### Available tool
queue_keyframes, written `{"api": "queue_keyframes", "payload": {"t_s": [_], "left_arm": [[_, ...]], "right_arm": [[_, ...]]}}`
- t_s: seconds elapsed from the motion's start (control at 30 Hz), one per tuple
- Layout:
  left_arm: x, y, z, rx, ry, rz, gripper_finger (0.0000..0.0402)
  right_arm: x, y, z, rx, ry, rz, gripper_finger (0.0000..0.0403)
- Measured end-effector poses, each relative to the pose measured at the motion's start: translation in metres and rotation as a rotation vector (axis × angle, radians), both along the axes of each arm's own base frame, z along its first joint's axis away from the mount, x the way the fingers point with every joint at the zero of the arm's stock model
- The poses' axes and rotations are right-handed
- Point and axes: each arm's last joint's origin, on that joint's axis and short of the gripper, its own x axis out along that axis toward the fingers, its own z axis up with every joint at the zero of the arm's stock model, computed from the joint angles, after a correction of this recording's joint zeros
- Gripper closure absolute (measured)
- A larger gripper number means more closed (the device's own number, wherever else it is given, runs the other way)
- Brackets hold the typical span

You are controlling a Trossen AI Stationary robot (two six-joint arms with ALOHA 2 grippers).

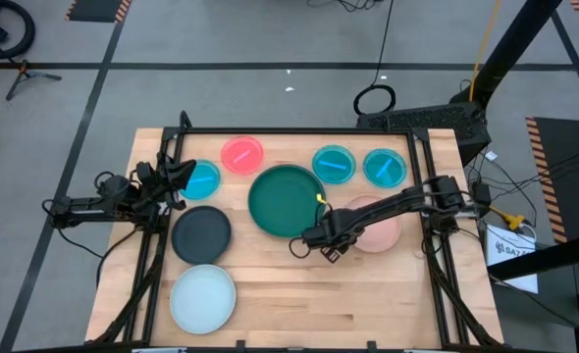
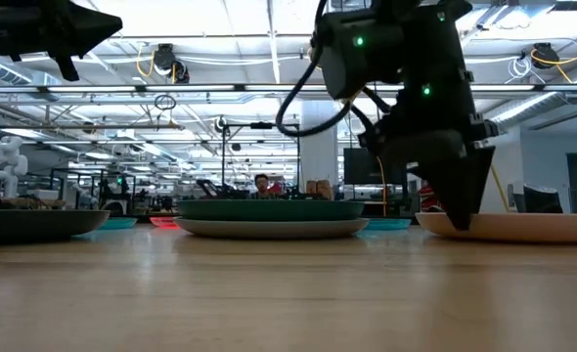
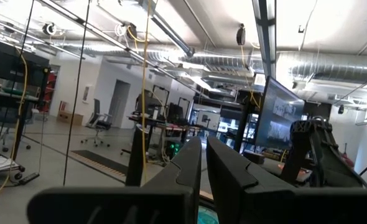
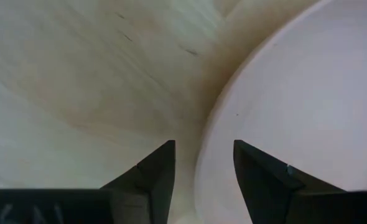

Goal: Stack plastic plates
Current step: Stack the pink plate on top of the dark green plate

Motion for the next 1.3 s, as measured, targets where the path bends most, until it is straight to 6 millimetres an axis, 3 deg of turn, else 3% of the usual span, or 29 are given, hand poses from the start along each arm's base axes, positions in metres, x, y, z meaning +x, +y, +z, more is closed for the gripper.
{"api": "queue_keyframes", "payload": {"t_s": [0.13,0.43,0.67,0.9,1.3], "left_arm": [[0.000,0.000,0.000,0.000,0.000,0.000,0.0371],[0.000,0.000,0.000,0.000,0.000,0.001,0.0371],[0.000,0.000,0.000,0.000,-0.004,0.000,0.0371],[0.000,0.000,0.001,-0.003,-0.012,-0.002,0.0371],[-0.001,0.000,0.002,-0.020,-0.036,-0.010,0.0371]], "right_arm": [[0.001,0.000,-0.005,0.000,0.017,0.012,0.0278],[0.001,-0.003,-0.005,-0.002,0.024,0.004,0.0393],[-0.008,-0.003,0.003,0.018,0.093,-0.006,0.0391],[-0.013,-0.001,0.035,-0.050,0.220,0.029,0.0395],[0.015,-0.003,0.086,-0.248,0.029,0.253,0.0400]]}}
